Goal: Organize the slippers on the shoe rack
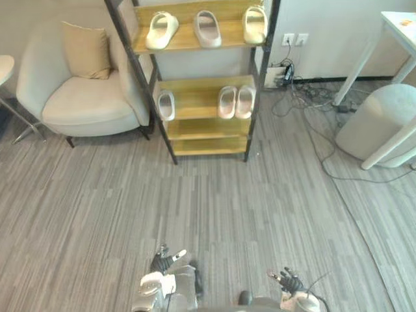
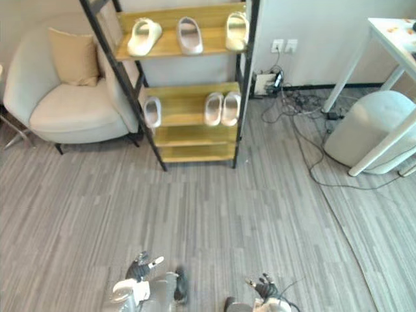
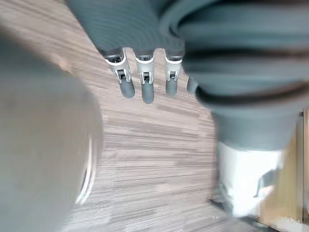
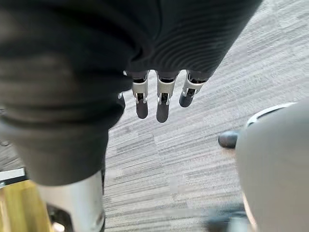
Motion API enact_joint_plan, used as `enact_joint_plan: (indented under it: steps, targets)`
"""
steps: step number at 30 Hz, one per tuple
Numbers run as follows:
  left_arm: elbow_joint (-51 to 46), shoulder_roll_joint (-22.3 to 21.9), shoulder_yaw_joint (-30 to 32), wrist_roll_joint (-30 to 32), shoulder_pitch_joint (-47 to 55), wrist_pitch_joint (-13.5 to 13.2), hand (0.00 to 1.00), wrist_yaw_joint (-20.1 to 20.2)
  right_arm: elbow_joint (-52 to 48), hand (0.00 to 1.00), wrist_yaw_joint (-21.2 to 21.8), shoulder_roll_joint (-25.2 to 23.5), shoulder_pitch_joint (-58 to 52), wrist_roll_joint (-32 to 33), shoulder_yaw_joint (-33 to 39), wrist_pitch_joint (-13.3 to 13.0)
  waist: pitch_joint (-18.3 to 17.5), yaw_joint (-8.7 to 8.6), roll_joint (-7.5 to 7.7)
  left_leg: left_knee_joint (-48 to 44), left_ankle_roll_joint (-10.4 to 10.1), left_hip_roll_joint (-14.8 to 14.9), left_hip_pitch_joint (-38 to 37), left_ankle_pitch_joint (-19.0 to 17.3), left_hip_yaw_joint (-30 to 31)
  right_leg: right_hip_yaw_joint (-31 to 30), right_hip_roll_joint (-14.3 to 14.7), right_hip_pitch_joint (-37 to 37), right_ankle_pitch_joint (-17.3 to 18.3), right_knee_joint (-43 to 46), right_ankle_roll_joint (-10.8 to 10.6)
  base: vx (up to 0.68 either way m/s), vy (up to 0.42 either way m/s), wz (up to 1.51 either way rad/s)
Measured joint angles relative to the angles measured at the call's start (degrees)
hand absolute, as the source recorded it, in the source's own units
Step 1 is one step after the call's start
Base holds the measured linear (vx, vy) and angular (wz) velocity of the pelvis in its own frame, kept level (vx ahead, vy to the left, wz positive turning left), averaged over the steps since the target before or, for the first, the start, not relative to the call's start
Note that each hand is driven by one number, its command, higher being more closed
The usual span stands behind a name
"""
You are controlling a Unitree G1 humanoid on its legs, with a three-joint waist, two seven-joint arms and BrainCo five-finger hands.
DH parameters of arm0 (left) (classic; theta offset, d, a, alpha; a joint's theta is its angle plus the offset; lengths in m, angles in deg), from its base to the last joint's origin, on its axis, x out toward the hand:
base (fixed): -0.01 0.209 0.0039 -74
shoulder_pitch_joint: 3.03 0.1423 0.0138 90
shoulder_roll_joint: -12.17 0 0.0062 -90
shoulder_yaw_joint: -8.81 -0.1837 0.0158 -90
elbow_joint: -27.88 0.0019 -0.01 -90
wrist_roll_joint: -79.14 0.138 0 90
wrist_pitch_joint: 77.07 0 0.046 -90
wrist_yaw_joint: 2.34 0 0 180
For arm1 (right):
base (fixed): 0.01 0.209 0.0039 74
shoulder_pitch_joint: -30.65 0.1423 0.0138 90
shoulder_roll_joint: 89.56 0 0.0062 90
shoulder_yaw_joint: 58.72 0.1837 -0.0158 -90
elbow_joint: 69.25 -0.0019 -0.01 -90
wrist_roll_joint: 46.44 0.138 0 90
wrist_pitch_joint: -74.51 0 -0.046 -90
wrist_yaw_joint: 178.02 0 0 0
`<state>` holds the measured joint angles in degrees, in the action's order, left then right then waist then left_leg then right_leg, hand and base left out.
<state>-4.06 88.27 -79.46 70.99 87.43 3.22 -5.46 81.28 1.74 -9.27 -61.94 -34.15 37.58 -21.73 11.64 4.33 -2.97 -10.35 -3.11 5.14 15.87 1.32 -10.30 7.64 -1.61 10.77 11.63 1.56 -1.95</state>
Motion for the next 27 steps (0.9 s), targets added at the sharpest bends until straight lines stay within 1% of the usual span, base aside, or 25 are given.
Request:
enact_joint_plan:
  steps: [1,2,3,4,5,6,7,8,9,10,11,12,14,15,16,17,18,19,20,21,22,23,24,25,27]
  targets:
    - [0.06,1.74,0.07,0.02,0.54,0.14,0.0,0.04,0.49,0.0,0.01,-1.47,0.19,-0.15,-0.09,-0.02,-1.51,0.02,2.16,-1.32,2.9,-1.7,0.13,0.34,0.12,-0.59,-1.61,0.69,1.57,0.42,-1.26,0.59,0.17,-0.2]
    - [0.67,2.93,0.07,0.0,0.55,0.37,0.0,0.03,0.61,0.0,0.14,-2.79,0.19,-0.58,-0.2,-0.18,-2.54,-0.58,4.48,-2.78,3.83,-3.1,0.34,-1.61,-0.16,-0.61,-3.32,-0.16,2.28,3.32,-1.82,0.6,0.123,-0.03]
    - [1.15,3.31,-0.02,-0.43,0.47,0.44,0.0,0.08,1.04,0.0,0.4,-3.42,0.27,-1.16,-0.33,-0.22,-2.79,-0.56,4.99,-5.01,4.09,-3.02,0.09,-4.14,-0.68,-1.34,-3.94,-2.62,2.36,10.15,-1.98,0.59,0.154,-0.02]
    - [1.25,3.34,-0.1,-0.92,0.5,0.43,0.0,0.09,1.2,0.0,0.4,-3.29,0.38,-1.09,-0.32,-0.41,-2.82,-0.57,5.06,-5.96,4.37,-2.9,-0.97,-6.01,-1.04,-2.46,-4.34,-5.41,2.46,18.06,-3.49,0.67,0.214,-0.05]
    - [1.96,3.91,-0.87,-0.95,0.5,0.57,0.0,0.34,1.23,0.0,0.63,-3.34,0.49,-1.14,-0.27,-0.44,-2.82,-0.76,5.57,-5.63,4.66,-4.02,-4.18,-8.45,-0.97,-3.34,-6.23,-10.46,1.38,32.35,-11.36,0.55,0.193,0.04]
    - [2.45,4.16,-1.41,-0.95,0.45,0.72,0.0,0.6,1.22,0.0,0.81,-3.33,0.51,-1.15,0.08,-0.42,-2.5,-0.81,5.31,-5.16,4.96,-4.8,-6.44,-9.36,-0.65,-3.41,-6.92,-12.25,1.61,38.33,-11.96,0.56,0.158,0.2]
    - [2.8,4.29,-2.45,-0.95,0.49,0.93,0.0,0.83,1.2,0.0,0.89,-3.1,0.42,-1.16,0.32,-0.41,-2.5,-1.12,5.59,-3.34,5.44,-5.52,-10.71,-10.25,-0.26,-2.35,-7.6,-13.79,2.64,44.36,-10.08,0.57,0.123,0.3]
    - [3.16,4.22,-3.68,-0.94,0.65,1.18,0.0,0.96,1.19,0.0,1.22,-2.5,0.34,-1.18,0.09,-0.42,-2.25,-1.23,4.57,0.14,5.51,-5.85,-16.07,-10.67,0.41,0.92,-7.95,-15.29,4.69,45.93,-6.21,0.55,0.105,0.23]
    - [3.16,4.22,-3.68,-0.94,0.65,1.18,0.0,0.96,1.19,0.0,1.22,-2.5,0.34,-1.18,0.09,-0.42,-2.25,-1.23,4.57,0.14,5.51,-5.85,-16.07,-10.67,0.41,0.92,-7.95,-15.29,4.69,45.93,-6.21,0.51,0.066,0.29]
    - [3.34,3.76,-3.92,-0.94,0.42,1.28,0.0,0.97,0.98,0.0,1.57,-2.0,0.48,-1.19,-0.21,-0.49,-2.31,-1.51,3.87,3.53,5.52,-5.5,-20.26,-10.67,1.75,5.78,-7.67,-17.84,6.63,42.28,-2.61,0.48,0.013,0.39]
    - [3.32,3.49,-3.93,-0.93,0.06,1.3,0.0,0.99,0.75,0.0,1.62,-1.75,0.64,-1.18,-0.19,-0.53,-2.16,-1.81,3.43,4.53,5.52,-4.88,-21.98,-10.67,2.77,8.13,-6.84,-19.99,7.19,36.97,-1.29,0.56,-0.033,0.57]
    - [3.31,3.32,-3.95,-0.93,0.02,1.3,0.0,1.0,0.55,0.0,1.62,-1.58,0.65,-1.17,-0.17,-0.51,-2.1,-2.18,3.34,4.59,5.52,-4.24,-22.69,-10.68,3.47,8.48,-5.96,-22.18,6.72,31.43,-1.02,0.56,-0.098,0.59]
    - [3.31,2.91,-3.92,-0.85,-0.15,1.37,0.0,1.02,-0.85,0.0,1.62,-1.3,0.65,-1.07,0.21,-0.64,-1.43,-2.9,2.41,4.65,5.24,-2.35,-24.87,-11.64,5.45,7.33,-3.94,-25.06,1.32,19.9,-1.05,0.49,-0.133,0.58]
    - [3.35,2.88,-3.88,-0.79,0.39,1.38,0.0,1.01,-1.03,0.0,1.61,-1.31,0.58,-1.08,0.2,-0.68,-1.44,-3.38,2.56,4.63,3.91,-1.77,-26.24,-12.47,6.22,5.97,-3.11,-24.89,-3.97,12.2,-1.41,0.48,-0.175,0.65]
    - [3.31,3.19,-3.71,-0.58,1.17,1.32,0.0,1.01,-0.98,0.0,1.6,-1.54,0.22,-1.08,0.2,-0.68,-1.65,-3.55,3.3,4.3,1.64,-1.87,-27.47,-13.99,6.41,4.29,-3.03,-24.69,-8.95,6.73,-1.62,0.59,-0.263,0.82]
    - [3.45,3.61,-3.13,-0.35,1.75,1.36,0.0,1.0,-0.95,0.0,1.63,-1.84,-0.36,-0.99,0.37,-0.69,-2.25,-3.99,4.24,2.96,0.37,-2.0,-29.6,-17.32,7.86,1.09,-3.06,-24.5,-15.92,6.01,-0.97,0.52,-0.268,0.76]
    - [3.8,3.3,-2.62,-0.07,1.77,1.45,0.0,0.91,-1.05,0.0,1.66,-1.53,-0.14,-0.99,0.56,-0.73,-2.46,-4.35,3.64,2.08,-0.39,-1.09,-30.57,-18.8,8.94,1.42,-2.61,-24.32,-16.86,8.49,0.63,0.51,-0.248,0.64]
    - [3.99,1.74,-2.58,0.4,1.77,1.4,0.0,1.06,-1.02,0.0,1.66,-0.96,0.14,-1.15,0.52,-0.73,-2.94,-4.14,1.43,-0.25,-0.73,1.11,-29.8,-19.03,9.49,3.3,-1.74,-24.08,-15.15,10.4,1.55,0.4,-0.191,0.46]
    - [3.92,0.95,-2.39,0.8,1.78,1.37,0.0,1.11,-0.88,0.0,1.7,-0.7,0.13,-1.04,1.02,-0.73,-3.01,-4.1,0.26,-4.49,-0.87,1.66,-28.14,-18.94,9.91,4.49,-1.21,-23.15,-13.68,10.27,1.74,0.46,-0.229,0.46]
    - [3.74,0.44,-2.13,0.83,1.51,1.17,0.0,1.12,-0.89,0.0,1.71,-0.48,0.16,-1.08,2.0,-0.73,-2.74,-4.09,-0.82,-10.19,-1.85,2.71,-25.86,-18.39,9.67,5.39,-0.63,-21.66,-12.92,9.9,2.23,0.43,-0.265,0.48]
    - [3.78,-0.29,-1.17,0.84,1.14,1.36,0.0,1.12,-0.83,0.0,1.63,0.3,0.15,-1.02,2.11,-0.71,-2.3,-4.12,-1.51,-19.18,-5.15,3.89,-22.48,-16.49,8.97,5.84,0.01,-19.1,-12.11,8.53,2.82,0.48,-0.269,0.35]
    - [3.74,-0.46,-0.34,0.81,1.2,1.35,0.0,1.02,-0.7,0.0,1.61,0.27,0.05,-0.99,1.95,-0.59,-1.87,-3.91,-1.34,-27.53,-7.13,6.16,-19.08,-16.38,7.34,6.25,0.64,-15.97,-11.65,6.37,3.51,0.38,-0.19,0.14]
    - [3.45,-0.41,-0.4,0.82,1.19,1.32,0.0,1.06,-0.4,0.0,1.52,0.27,-0.04,-0.98,1.97,-0.31,-1.65,-3.62,-1.54,-31.58,-7.17,7.89,-17.75,-17.11,4.84,6.48,1.14,-13.03,-11.35,4.73,3.94,0.35,-0.129,0.0]
    - [3.29,-0.3,-0.48,0.81,1.15,1.3,0.0,1.05,-0.22,0.0,1.37,0.4,-0.3,-0.95,1.98,-0.2,-1.56,-3.62,-1.44,-32.82,-6.01,9.11,-16.62,-18.04,1.86,6.59,1.24,-10.37,-11.14,3.03,4.22,0.3,-0.094,-0.05]
    - [2.72,-0.24,-0.77,0.8,1.04,1.15,0.0,1.04,-0.16,0.0,1.34,0.48,-0.37,-0.9,1.98,-0.22,-1.62,-3.74,-1.13,-27.46,-4.35,9.12,-13.91,-19.29,-1.15,5.97,0.7,-8.37,-10.92,0.82,3.85,0.25,-0.042,-0.14]
